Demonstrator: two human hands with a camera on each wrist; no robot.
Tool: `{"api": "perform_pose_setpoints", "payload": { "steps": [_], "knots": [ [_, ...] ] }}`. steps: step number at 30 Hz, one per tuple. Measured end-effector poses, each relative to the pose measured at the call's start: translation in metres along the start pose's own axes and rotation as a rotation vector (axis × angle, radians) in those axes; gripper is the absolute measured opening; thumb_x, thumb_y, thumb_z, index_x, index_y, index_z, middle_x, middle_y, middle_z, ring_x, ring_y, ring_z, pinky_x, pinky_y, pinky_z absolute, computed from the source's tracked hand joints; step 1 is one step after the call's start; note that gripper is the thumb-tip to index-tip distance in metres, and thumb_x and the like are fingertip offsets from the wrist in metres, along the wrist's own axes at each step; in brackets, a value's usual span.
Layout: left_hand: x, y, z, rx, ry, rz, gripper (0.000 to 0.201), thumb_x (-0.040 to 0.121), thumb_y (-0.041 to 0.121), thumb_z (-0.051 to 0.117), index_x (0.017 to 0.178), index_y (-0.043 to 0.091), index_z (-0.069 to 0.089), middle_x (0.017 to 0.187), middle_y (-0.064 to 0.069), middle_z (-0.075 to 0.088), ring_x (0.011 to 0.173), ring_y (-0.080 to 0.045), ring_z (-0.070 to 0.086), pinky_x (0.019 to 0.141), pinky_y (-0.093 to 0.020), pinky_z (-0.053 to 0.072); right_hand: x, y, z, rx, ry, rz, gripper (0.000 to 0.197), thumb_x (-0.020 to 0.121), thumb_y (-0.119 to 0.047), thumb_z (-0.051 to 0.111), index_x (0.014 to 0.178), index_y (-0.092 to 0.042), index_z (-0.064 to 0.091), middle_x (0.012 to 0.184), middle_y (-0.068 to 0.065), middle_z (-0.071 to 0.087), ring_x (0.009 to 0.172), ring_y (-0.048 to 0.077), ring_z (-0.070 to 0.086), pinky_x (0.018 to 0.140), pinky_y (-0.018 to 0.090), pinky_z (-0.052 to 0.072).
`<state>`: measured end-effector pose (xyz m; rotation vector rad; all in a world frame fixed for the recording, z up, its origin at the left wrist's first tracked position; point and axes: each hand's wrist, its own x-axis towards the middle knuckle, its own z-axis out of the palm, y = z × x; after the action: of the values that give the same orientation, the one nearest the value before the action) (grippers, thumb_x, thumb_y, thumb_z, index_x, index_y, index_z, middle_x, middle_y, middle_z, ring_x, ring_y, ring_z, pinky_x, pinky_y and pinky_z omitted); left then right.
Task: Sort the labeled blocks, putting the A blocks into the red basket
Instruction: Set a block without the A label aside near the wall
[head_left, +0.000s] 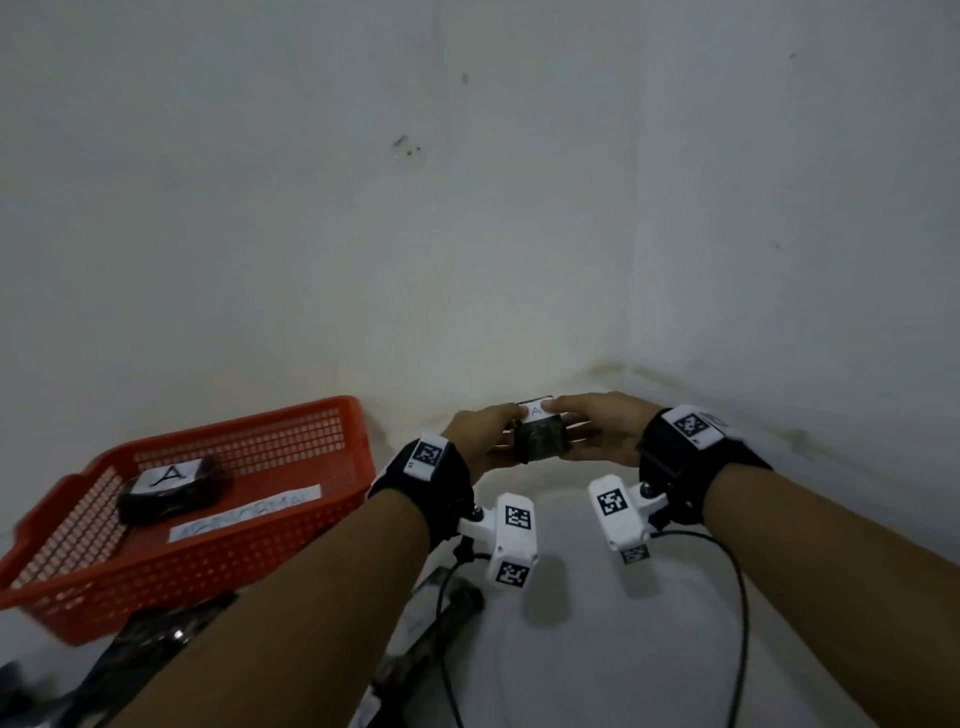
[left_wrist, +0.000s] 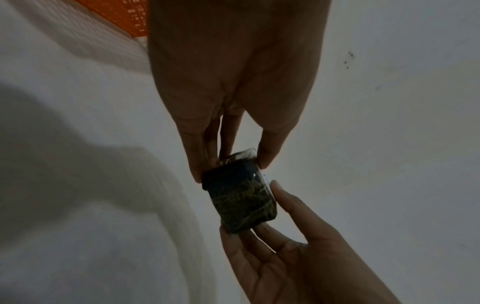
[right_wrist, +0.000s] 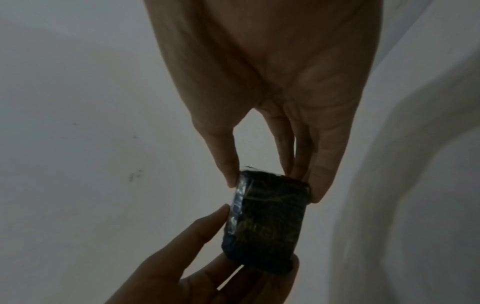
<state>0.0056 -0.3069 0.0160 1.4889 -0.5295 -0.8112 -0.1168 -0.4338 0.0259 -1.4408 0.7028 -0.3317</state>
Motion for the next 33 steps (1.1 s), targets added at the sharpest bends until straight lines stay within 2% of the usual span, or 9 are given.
{"api": "perform_pose_setpoints", "payload": {
  "steps": [4,8,10,13,17,21,24,27,33],
  "knots": [
    [0.045,-0.013,0.013,0.066,0.012,-0.079,0.034,0.096,0.014,0.065,0.125,-0.003,0.064,0.126,-0.024,0.067,0.098,-0.035,0.067,0.063,-0.036,0.058,0.039,0.011,-0.020,-0.099,0.037,0.074,0.035,0.092,-0.026,0.078,0.121,-0.008,0.072,0.126,0.014,0.073,0.106,0.029,0.073,0.097,0.042,0.060],
    [0.078,-0.021,0.016,0.143,0.015,-0.130,0.034,0.097,0.014,0.066,0.124,-0.006,0.064,0.128,-0.027,0.066,0.102,-0.038,0.066,0.070,-0.040,0.059,0.066,0.018,-0.024,-0.150,0.059,0.095,0.026,0.095,-0.024,0.075,0.115,-0.008,0.071,0.123,0.014,0.073,0.097,0.028,0.071,0.074,0.034,0.060],
    [0.090,-0.022,0.016,0.179,0.013,-0.138,0.037,0.097,0.014,0.067,0.127,-0.007,0.062,0.126,-0.027,0.066,0.106,-0.041,0.068,0.076,-0.044,0.060,0.077,0.021,-0.026,-0.177,0.070,0.096,0.019,0.094,-0.026,0.076,0.104,-0.010,0.072,0.118,0.013,0.073,0.095,0.028,0.071,0.072,0.035,0.059],
    [0.106,-0.024,0.017,0.211,0.011,-0.153,0.037,0.097,0.015,0.068,0.126,-0.006,0.064,0.124,-0.024,0.068,0.099,-0.038,0.069,0.065,-0.040,0.062,0.087,0.023,-0.027,-0.202,0.103,0.103,0.018,0.092,-0.026,0.079,0.093,-0.011,0.070,0.102,0.012,0.073,0.084,0.027,0.071,0.074,0.039,0.061],
    [0.123,-0.029,0.017,0.280,0.028,-0.161,0.043,0.092,0.026,0.074,0.122,-0.004,0.068,0.117,-0.021,0.072,0.104,-0.037,0.072,0.090,-0.050,0.061,0.096,0.024,-0.029,-0.213,0.158,0.083,0.019,0.091,-0.023,0.080,0.085,-0.010,0.068,0.090,0.010,0.072,0.073,0.024,0.070,0.051,0.030,0.058],
    [0.129,-0.028,0.022,0.312,0.029,-0.163,0.031,0.092,0.023,0.075,0.109,-0.002,0.068,0.111,-0.020,0.071,0.102,-0.036,0.071,0.091,-0.046,0.060,0.103,0.026,-0.035,-0.211,0.193,0.077,0.018,0.091,-0.018,0.080,0.084,-0.006,0.068,0.090,0.012,0.072,0.082,0.028,0.071,0.072,0.034,0.063],
    [0.138,-0.029,0.023,0.384,0.038,-0.159,0.039,0.092,0.029,0.074,0.116,-0.001,0.069,0.120,-0.021,0.070,0.110,-0.039,0.069,0.096,-0.052,0.058,0.106,0.028,-0.037,-0.220,0.204,0.075,0.021,0.091,-0.019,0.080,0.089,-0.001,0.069,0.089,0.016,0.073,0.087,0.033,0.071,0.089,0.044,0.063],
    [0.151,-0.033,0.022,0.439,0.022,-0.157,0.045,0.091,0.035,0.074,0.119,0.000,0.068,0.124,-0.021,0.068,0.115,-0.038,0.067,0.099,-0.050,0.057,0.104,0.027,-0.036,-0.233,0.220,0.062,0.023,0.093,-0.018,0.078,0.082,-0.002,0.065,0.086,0.017,0.070,0.083,0.033,0.069,0.085,0.044,0.062],
    [0.139,-0.028,0.021,0.420,0.078,-0.177,0.031,0.084,0.032,0.082,0.083,0.004,0.068,0.105,-0.020,0.074,0.099,-0.039,0.073,0.090,-0.052,0.060,0.101,0.025,-0.034,-0.203,0.220,0.076,0.021,0.093,-0.014,0.077,0.081,-0.002,0.065,0.093,0.017,0.072,0.089,0.033,0.069,0.082,0.039,0.062]
  ]
}}
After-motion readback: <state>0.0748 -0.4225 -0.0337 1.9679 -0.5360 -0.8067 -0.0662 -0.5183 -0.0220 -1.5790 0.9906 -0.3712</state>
